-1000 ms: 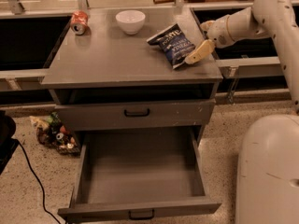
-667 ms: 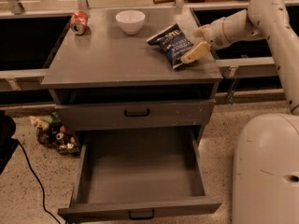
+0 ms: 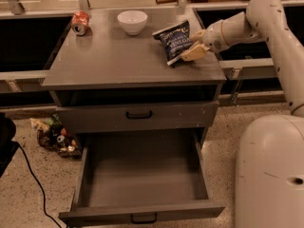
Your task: Place blue chip bag into middle drawer
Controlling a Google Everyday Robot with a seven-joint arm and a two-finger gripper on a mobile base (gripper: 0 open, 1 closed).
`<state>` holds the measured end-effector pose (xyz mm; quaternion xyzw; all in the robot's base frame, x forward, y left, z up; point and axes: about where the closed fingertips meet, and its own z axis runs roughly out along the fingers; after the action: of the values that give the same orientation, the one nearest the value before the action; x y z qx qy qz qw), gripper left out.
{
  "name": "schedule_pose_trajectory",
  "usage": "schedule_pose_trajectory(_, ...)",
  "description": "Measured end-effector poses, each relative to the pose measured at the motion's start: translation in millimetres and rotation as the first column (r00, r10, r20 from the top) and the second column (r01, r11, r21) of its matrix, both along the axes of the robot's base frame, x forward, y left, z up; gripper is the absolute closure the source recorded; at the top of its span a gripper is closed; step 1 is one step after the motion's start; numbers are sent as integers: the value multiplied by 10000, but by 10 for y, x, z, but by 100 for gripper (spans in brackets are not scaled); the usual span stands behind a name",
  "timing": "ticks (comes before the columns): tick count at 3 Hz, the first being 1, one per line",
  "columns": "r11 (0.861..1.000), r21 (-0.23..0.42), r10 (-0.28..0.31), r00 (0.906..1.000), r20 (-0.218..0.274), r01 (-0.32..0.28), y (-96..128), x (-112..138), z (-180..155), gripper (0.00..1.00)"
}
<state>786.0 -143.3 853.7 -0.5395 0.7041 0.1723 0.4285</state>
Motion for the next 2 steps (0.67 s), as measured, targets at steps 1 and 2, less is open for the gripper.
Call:
schedule_pose_trajectory(1,9986,193,471,9958,785,-488,26,-224,330,89)
schedule_pose_trajectory(2,9869,594,1387,9768,1634,-1501,91,-676,709,100)
